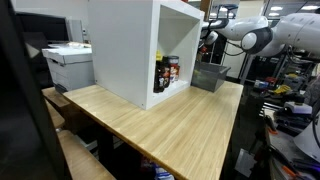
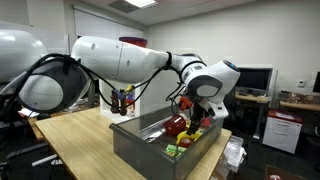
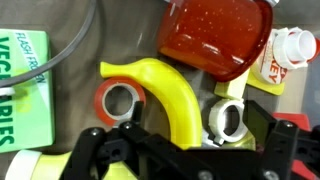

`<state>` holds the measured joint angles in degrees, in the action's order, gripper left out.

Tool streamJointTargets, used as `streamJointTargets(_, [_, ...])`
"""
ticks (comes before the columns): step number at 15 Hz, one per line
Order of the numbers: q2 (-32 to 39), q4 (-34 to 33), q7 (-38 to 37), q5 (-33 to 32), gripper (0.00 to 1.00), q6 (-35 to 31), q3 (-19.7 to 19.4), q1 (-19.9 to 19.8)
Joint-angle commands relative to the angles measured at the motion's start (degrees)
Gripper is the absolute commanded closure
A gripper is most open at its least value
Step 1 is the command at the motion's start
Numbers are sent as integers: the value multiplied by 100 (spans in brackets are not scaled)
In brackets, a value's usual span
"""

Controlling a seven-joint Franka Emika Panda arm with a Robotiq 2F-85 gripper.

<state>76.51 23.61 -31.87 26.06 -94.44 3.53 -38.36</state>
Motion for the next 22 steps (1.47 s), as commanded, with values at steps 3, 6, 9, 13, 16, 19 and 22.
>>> streamJointTargets(3, [123,-208,-299,-434,0,-184,2,170])
streamJointTargets(6, [108,-141,-401,-586,0,-416,-39,257])
streamJointTargets(9, [139,-182,-588,-713,0,-515,-106,324])
streamJointTargets(13, [134,-157,-739,-845,0,-477,-169,398])
streamJointTargets(16, [165,-144,-815,-907,0,-443,-215,447])
streamJointTargets(19, [208,-148,-892,-946,0,-426,-246,469])
streamJointTargets(22, [230,-149,-963,-990,0,-421,-264,481])
